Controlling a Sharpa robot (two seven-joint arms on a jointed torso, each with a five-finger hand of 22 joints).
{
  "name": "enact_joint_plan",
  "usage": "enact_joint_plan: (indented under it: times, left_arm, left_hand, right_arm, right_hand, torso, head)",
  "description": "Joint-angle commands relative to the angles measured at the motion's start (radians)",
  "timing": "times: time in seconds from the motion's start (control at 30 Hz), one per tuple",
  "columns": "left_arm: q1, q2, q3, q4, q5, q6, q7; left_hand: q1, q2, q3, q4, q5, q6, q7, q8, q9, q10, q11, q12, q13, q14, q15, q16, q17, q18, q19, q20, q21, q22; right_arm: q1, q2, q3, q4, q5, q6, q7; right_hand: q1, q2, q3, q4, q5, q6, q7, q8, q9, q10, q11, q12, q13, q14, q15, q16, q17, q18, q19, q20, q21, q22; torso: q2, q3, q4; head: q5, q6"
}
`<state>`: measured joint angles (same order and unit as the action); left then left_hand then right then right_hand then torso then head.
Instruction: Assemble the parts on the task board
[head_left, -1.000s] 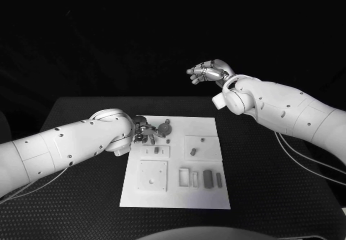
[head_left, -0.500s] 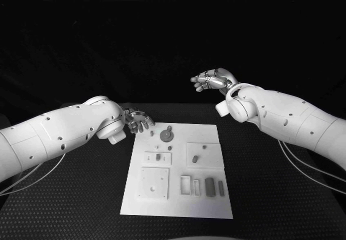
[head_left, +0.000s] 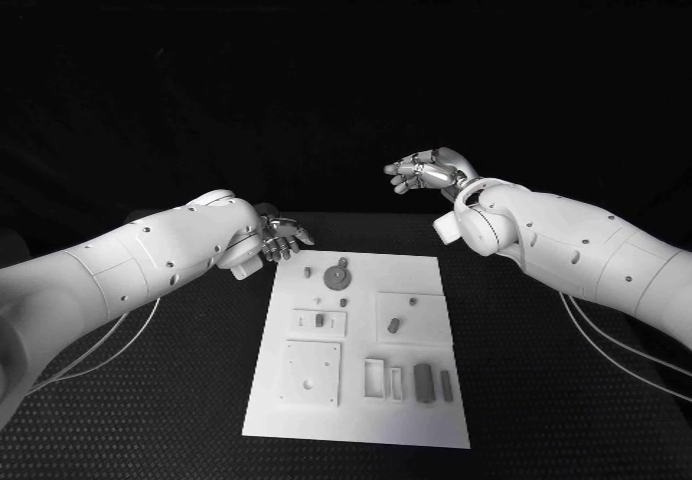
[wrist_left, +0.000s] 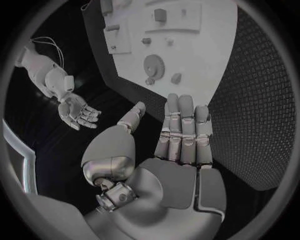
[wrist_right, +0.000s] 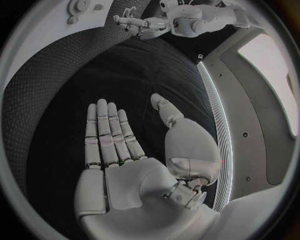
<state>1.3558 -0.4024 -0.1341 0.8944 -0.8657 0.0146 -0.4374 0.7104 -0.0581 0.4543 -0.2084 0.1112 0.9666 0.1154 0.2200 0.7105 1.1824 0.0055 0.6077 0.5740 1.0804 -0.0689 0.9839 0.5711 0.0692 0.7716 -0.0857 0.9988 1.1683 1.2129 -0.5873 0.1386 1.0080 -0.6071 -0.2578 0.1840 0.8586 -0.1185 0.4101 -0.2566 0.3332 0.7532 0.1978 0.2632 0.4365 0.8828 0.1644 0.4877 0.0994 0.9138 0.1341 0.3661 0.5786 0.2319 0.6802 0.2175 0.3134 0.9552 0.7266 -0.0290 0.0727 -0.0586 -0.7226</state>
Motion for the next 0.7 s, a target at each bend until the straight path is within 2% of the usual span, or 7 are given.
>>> enact_joint_plan:
  times: [0.03,0.23,0.4,0.57,0.7]
  left_arm:
    - [-0.007,0.015,-0.001,-0.033,-0.054,0.054,0.019]
    - [-0.02,0.036,-0.006,-0.065,-0.054,0.096,0.02]
    - [-0.033,0.051,-0.02,-0.082,-0.053,0.102,0.022]
    - [-0.047,0.062,-0.021,-0.102,-0.051,0.093,0.03]
    - [-0.049,0.065,-0.021,-0.11,-0.045,0.095,0.032]
  left_hand:
    - [0.004,-0.002,0.002,0.004,-0.005,-0.006,-0.002,-0.002,-0.001,0.011,-0.001,-0.001,0.001,0.011,0.0,0.001,0.004,-0.009,-0.002,-0.078,-0.002,0.003]
    - [0.012,0.001,-0.001,0.0,-0.004,-0.004,-0.004,-0.001,-0.001,0.017,-0.003,0.002,0.004,0.016,-0.002,0.005,0.011,-0.009,0.001,-0.079,0.001,0.007]
    - [0.012,0.003,-0.003,0.001,-0.005,-0.005,-0.004,-0.001,-0.002,0.018,-0.003,0.002,0.005,0.017,-0.003,0.006,0.013,-0.009,0.001,-0.08,0.002,0.009]
    - [0.01,0.004,-0.005,0.002,-0.006,-0.007,-0.003,-0.002,-0.003,0.018,-0.003,0.002,0.006,0.016,-0.003,0.007,0.015,-0.009,0.001,-0.08,0.002,0.01]
    - [0.004,0.005,-0.009,0.007,-0.008,-0.009,-0.003,-0.004,-0.004,0.018,-0.002,0.002,0.007,0.015,-0.003,0.007,0.018,-0.01,0.0,-0.08,0.002,0.011]
  right_arm:
    - [0.0,-0.001,0.0,0.003,0.005,0.011,0.005]
    - [0.0,-0.002,0.0,0.006,0.005,0.01,0.005]
    - [0.0,-0.003,0.0,0.011,0.005,0.01,0.005]
    - [0.0,-0.003,0.0,0.013,0.005,0.009,0.005]
    - [0.0,-0.004,0.0,0.012,0.005,0.009,0.005]
  right_hand:
    - [0.001,0.009,-0.007,0.0,0.004,-0.006,0.025,0.002,-0.001,0.006,0.0,-0.006,-0.002,-0.001,0.006,-0.007,-0.001,0.002,-0.004,0.001,-0.006,0.001]
    - [0.001,0.009,-0.007,0.0,0.004,-0.006,0.026,0.002,-0.002,0.006,0.0,-0.006,-0.002,-0.001,0.006,-0.007,-0.001,0.002,-0.004,0.001,-0.006,0.001]
    - [0.001,0.008,-0.007,0.0,0.004,-0.006,0.026,0.002,-0.002,0.006,0.0,-0.006,-0.003,-0.001,0.006,-0.007,-0.001,0.002,-0.004,0.001,-0.007,0.002]
    - [0.001,0.008,-0.007,0.0,0.004,-0.006,0.026,0.002,-0.002,0.006,0.0,-0.006,-0.003,-0.001,0.006,-0.007,-0.001,0.003,-0.004,0.001,-0.007,0.002]
    - [0.002,0.008,-0.007,0.0,0.004,-0.006,0.026,0.002,-0.002,0.006,0.0,-0.006,-0.003,-0.001,0.006,-0.007,-0.001,0.003,-0.004,0.001,-0.007,0.002]
  torso:
    - [0.004,-0.0024,-0.0019]
    - [0.006,-0.0034,-0.0024]
    - [0.005,-0.0022,-0.0021]
    - [0.005,-0.0026,-0.0024]
    - [0.004,-0.0023,-0.0021]
  head:
    - [0.007,0.003]
    - [0.005,0.002]
    - [0.004,0.0]
    - [0.006,-0.001]
    - [0.003,-0.001]
